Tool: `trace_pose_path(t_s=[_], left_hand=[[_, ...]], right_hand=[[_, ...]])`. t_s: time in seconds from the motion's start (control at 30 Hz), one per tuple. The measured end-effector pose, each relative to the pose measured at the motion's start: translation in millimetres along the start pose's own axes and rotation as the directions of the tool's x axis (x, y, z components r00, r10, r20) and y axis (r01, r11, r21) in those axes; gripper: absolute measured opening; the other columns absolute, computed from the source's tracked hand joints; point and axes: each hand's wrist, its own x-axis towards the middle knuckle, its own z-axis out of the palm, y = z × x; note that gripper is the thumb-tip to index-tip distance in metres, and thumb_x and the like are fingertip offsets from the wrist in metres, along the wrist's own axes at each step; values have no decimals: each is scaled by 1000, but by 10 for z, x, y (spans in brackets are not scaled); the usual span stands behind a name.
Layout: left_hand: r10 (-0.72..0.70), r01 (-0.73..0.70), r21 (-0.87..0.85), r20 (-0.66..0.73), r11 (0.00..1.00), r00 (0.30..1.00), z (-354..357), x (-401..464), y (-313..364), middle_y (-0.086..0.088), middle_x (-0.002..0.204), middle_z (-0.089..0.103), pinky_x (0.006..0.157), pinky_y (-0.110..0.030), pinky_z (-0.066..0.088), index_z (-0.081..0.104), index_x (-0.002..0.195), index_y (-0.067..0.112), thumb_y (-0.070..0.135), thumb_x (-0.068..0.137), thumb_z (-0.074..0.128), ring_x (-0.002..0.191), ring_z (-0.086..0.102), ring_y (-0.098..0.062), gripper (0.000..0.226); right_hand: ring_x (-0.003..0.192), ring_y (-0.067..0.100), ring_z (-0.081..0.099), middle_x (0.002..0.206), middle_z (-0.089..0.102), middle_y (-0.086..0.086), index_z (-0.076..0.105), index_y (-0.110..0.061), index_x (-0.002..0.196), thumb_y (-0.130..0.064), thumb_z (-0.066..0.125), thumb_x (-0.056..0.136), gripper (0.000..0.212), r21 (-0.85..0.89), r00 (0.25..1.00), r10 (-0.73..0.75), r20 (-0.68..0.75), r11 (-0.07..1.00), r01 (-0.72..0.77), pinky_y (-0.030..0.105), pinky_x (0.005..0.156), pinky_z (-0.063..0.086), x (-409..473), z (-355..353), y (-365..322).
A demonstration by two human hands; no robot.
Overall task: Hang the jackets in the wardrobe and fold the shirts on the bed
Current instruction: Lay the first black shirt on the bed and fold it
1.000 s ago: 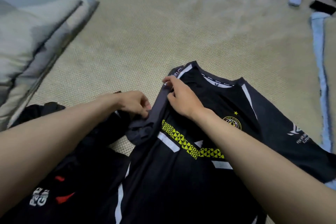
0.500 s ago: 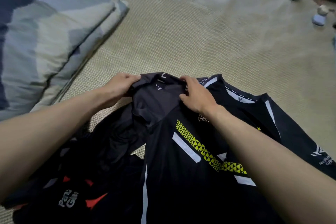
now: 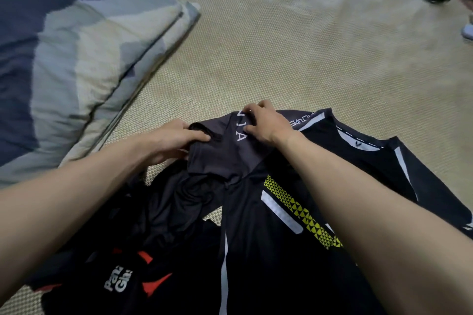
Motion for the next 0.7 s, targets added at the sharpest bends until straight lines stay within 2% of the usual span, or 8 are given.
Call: trace_pose_path(t_s=[0.13, 0.2, 0.27, 0.37, 0.47, 0.53, 0.6, 0.7], left_hand=[[-47, 46, -63, -19, 997, 999, -73, -17, -67, -13, 77, 74, 49, -23, 56, 69, 87, 1, 22, 98, 62, 55, 68, -13, 24], [-72, 72, -79, 2, 994, 997, -41, -37, -109, -14, 74, 73, 48, -26, 57, 69, 89, 2, 27, 101, 56, 51, 67, -16, 31], [-52, 48, -58, -84, 997, 995, -2, 1, -178, -12, 69, 69, 46, -29, 57, 68, 87, 4, 31, 100, 57, 48, 65, -16, 32], [193, -85, 384, -250, 919, 949, -51, 146, -268, -2, 75, 66, 58, -35, 57, 63, 95, 16, 41, 87, 71, 60, 64, -18, 27], [334, -155, 613, -188, 775, 924, -87, 248, -214, 4, 78, 68, 67, -36, 54, 55, 100, 32, 35, 86, 72, 66, 64, -19, 22], [349, -173, 538, -246, 825, 904, -69, 333, -188, -1, 69, 67, 68, -42, 60, 59, 86, 22, 35, 94, 64, 62, 67, -27, 16], [256, -149, 294, -370, 944, 893, -71, 406, -202, -11, 63, 65, 64, -49, 62, 57, 78, 14, 33, 100, 56, 56, 68, -31, 29], [110, -108, 28, -406, 994, 907, -83, 372, -218, -19, 67, 59, 55, -45, 60, 51, 84, 12, 29, 105, 48, 48, 62, -27, 27]], right_hand=[[123, 34, 56, 148, 37, 4, 43, -28, 146, -29, 52, 101, 46, -70, 997, 2, -81, 998, -7, 49, 94, 48, 24, 136, -75], [114, 34, 59, 137, 44, 6, 52, -21, 133, -26, 50, 102, 32, -29, 986, 19, -168, 999, -25, 47, 88, 47, 41, 186, -130], [105, 36, 61, 128, 47, 8, 54, -14, 121, -27, 49, 104, 22, 14, 975, 28, -222, 1000, -25, 44, 82, 45, 65, 211, -205], [102, 39, 62, 126, 51, 10, 52, -10, 117, -28, 47, 105, 22, 46, 971, 22, -236, 999, -11, 45, 82, 45, 101, 206, -310], [102, 36, 61, 123, 54, 9, 52, -12, 116, -28, 47, 106, 20, 95, 974, 37, -225, 995, -16, 45, 86, 47, 135, 180, -344], [102, 33, 60, 121, 54, 8, 53, -13, 114, -27, 47, 105, 17, 156, 978, 37, -205, 988, -4, 47, 89, 49, 163, 169, -326], [100, 30, 60, 117, 55, 6, 53, -15, 109, -25, 49, 104, 12, 245, 976, 48, -214, 969, 6, 47, 91, 49, 192, 163, -304], [97, 24, 60, 113, 54, 2, 54, -19, 105, -20, 51, 103, 4, 362, 965, 81, -251, 932, 16, 48, 92, 52, 221, 186, -263]])
